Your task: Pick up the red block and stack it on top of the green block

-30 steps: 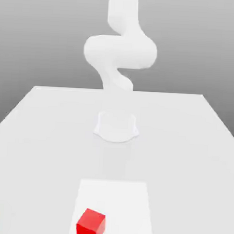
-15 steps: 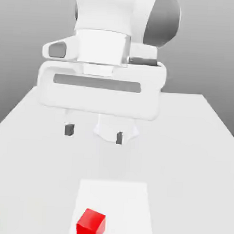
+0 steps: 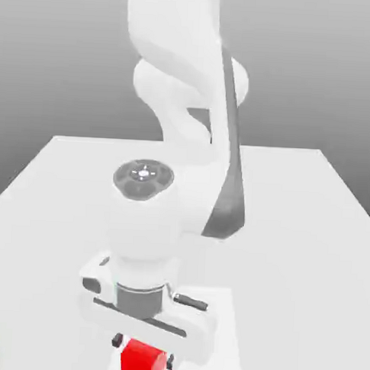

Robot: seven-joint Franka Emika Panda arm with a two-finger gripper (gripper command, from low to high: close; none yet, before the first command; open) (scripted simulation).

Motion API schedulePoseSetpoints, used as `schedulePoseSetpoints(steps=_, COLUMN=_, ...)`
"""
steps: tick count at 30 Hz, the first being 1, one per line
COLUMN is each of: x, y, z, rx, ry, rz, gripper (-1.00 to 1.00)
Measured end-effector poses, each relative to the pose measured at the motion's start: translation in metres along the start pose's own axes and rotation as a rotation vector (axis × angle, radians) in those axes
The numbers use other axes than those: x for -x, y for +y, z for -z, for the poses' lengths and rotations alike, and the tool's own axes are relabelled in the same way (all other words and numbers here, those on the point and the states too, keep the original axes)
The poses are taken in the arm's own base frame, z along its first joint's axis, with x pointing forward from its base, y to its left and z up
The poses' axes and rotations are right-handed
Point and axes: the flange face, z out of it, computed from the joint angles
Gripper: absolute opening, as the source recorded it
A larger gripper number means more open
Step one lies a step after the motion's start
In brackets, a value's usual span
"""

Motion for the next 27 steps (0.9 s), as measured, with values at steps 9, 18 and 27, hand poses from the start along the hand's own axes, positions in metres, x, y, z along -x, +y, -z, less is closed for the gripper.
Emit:
schedulePoseSetpoints(steps=9, x=0.000, y=0.000, z=0.046, rx=-0.001, ry=0.000, rz=0.000, gripper=-1.00)
schedulePoseSetpoints(steps=18, x=-0.183, y=0.084, z=0.087, rx=-0.001, ry=-0.001, rz=-0.705, gripper=-1.00)
schedulePoseSetpoints(steps=27, x=-0.246, y=0.136, z=0.041, rx=-0.001, ry=0.000, rz=-0.978, gripper=1.00)
